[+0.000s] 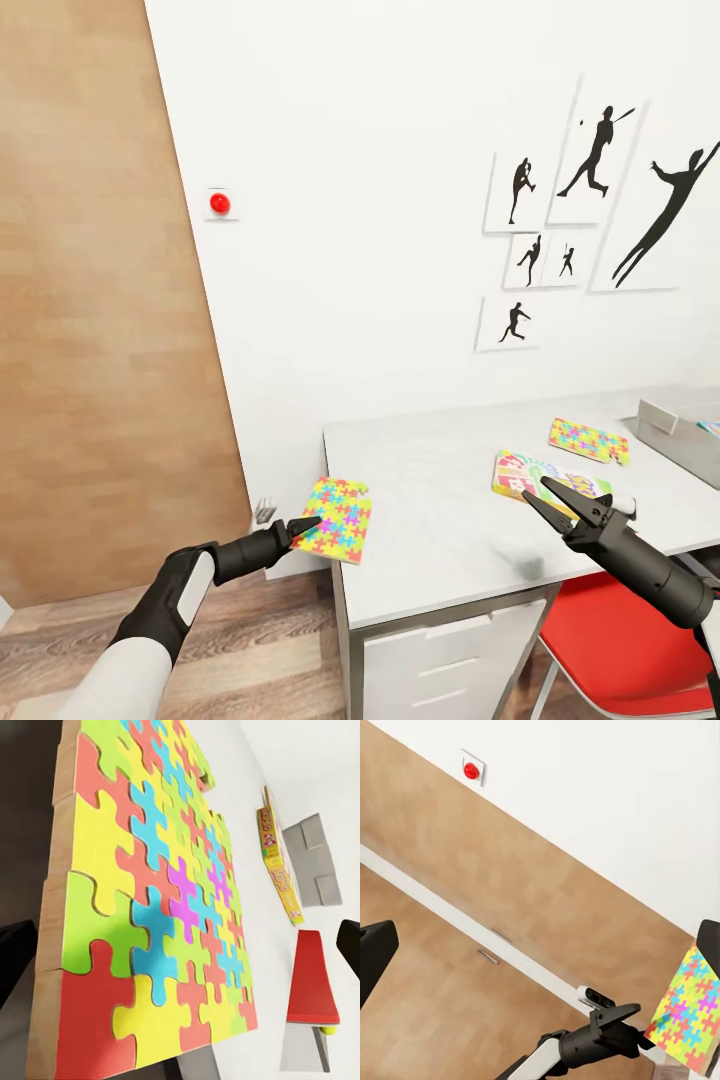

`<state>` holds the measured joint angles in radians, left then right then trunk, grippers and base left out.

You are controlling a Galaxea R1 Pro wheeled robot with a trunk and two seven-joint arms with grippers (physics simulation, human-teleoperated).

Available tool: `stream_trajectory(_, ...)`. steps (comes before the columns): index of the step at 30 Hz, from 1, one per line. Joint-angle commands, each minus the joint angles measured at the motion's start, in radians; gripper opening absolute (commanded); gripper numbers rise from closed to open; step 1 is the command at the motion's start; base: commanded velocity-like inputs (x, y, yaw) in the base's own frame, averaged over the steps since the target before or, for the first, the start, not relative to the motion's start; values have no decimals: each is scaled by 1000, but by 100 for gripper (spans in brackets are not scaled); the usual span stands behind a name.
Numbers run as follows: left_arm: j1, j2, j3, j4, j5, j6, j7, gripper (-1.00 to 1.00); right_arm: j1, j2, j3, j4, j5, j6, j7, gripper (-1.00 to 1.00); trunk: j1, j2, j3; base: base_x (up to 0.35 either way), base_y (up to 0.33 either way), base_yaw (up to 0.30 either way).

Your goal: Put all the toys in the child's room - the three board games (two on the bed and one on the table), the two jigsaw puzzles on the table, and the tennis ball on the table - inside the toy box on the table in the child's room.

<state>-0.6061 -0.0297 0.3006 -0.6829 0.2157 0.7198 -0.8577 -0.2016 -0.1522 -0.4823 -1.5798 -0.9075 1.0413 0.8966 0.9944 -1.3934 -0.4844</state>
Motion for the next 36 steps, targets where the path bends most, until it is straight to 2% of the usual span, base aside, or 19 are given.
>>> stream_trajectory(1, 0, -1, 4, 0, 0, 5, -3, 100, -1, 0, -1, 0, 4, 3, 5, 100, 0, -1, -1, 0, 0, 0)
stream_trajectory(2, 0, -1, 4, 0, 0, 5, -3, 100, -1, 0, -1, 0, 5, 3, 5, 100, 0, -1, -1, 0, 0, 0)
stream_trajectory(3, 0, -1, 4, 0, 0, 5, -3, -100, -1, 0, -1, 0, 5, 3, 5, 100, 0, -1, -1, 0, 0, 0)
stream_trajectory(18, 0, -1, 5, -1, 2, 11, -2, -100, -1, 0, -1, 1, 7, 3, 5, 100, 0, -1, -1, 0, 0, 0)
stream_trajectory(29, -1, -1, 2, -1, 2, 24, -1, -100, -1, 0, -1, 1, 7, 3, 5, 100, -42, 76, 33, 0, 0, 0)
stream_trajectory(33, -1, 1, 2, -12, 1, 89, -2, -100, -1, -1, -2, 1, 7, 3, 5, 100, -58, 104, 46, 0, 0, 0)
stream_trajectory(36, -1, 6, 3, -65, 2, 168, -2, -100, -1, -1, -2, 1, 7, 3, 5, 100, -69, 125, 55, 0, 0, 0)
